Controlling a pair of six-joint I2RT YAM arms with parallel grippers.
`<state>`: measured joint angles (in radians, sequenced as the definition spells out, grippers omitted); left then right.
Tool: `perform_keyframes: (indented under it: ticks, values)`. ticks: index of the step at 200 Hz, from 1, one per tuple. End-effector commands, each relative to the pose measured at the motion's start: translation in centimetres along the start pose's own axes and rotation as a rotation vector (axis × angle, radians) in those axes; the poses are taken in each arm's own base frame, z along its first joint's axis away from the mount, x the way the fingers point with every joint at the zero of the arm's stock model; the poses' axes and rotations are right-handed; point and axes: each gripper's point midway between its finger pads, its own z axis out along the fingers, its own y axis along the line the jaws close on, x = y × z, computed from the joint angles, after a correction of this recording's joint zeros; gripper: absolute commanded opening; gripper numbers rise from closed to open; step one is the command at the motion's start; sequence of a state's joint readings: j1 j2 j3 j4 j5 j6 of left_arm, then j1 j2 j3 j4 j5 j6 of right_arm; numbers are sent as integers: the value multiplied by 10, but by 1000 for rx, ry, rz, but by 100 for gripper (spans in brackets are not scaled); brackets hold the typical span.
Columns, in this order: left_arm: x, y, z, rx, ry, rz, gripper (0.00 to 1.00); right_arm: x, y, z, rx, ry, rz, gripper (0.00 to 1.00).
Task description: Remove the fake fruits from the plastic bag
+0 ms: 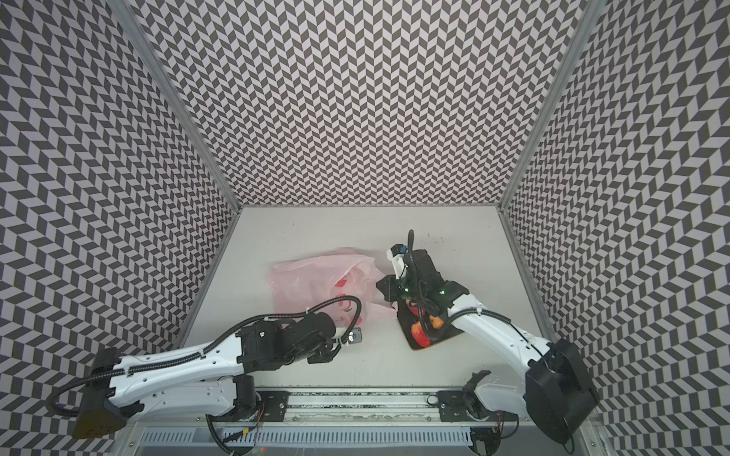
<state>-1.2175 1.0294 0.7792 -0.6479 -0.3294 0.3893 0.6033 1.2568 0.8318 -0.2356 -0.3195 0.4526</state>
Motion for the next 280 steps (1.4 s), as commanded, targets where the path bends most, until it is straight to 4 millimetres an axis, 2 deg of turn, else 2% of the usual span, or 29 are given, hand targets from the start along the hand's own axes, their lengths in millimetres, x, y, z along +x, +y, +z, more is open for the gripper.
perform_keyframes:
  ticks: [1,20,41,61,81,101,119,146,169,185,222,247,260,280]
  values:
    - [-20,33,-16,-141,-101,-150,1,-16,8,0,-31,-48,-33,14]
    - [-19,61,-26,-287,-135,-288,0,-20,10,2,-40,-49,-41,13]
    - [-7,106,-47,-511,-167,-500,0,-30,15,6,-55,-69,-45,13]
    - [19,152,-68,-695,-201,-766,0,-49,25,9,-76,-114,-44,13]
    - [50,192,-86,-798,-289,-1050,0,-73,37,12,-109,-164,-19,13]
    - [76,218,-101,-868,-415,-1236,0,-94,50,18,-158,-207,0,13]
    - [94,238,-113,-930,-491,-1328,0,-115,61,26,-178,-241,-18,12]
    - [105,264,-130,-973,-583,-1366,0,-148,74,35,-184,-296,-54,11]
    - [97,266,-133,-945,-605,-1310,0,-161,72,37,-154,-335,-91,11]
    - [94,256,-127,-889,-624,-1296,0,-157,64,38,-122,-334,-109,11]
    - [79,214,-93,-639,-689,-1345,0,-119,23,43,4,-264,-114,11]
    - [67,188,-81,-592,-708,-1371,0,-90,-7,41,107,-212,-120,13]
    - [60,179,-75,-573,-715,-1385,0,-83,-15,38,132,-201,-124,16]
    - [57,176,-69,-570,-725,-1413,0,-83,-12,32,127,-201,-135,26]
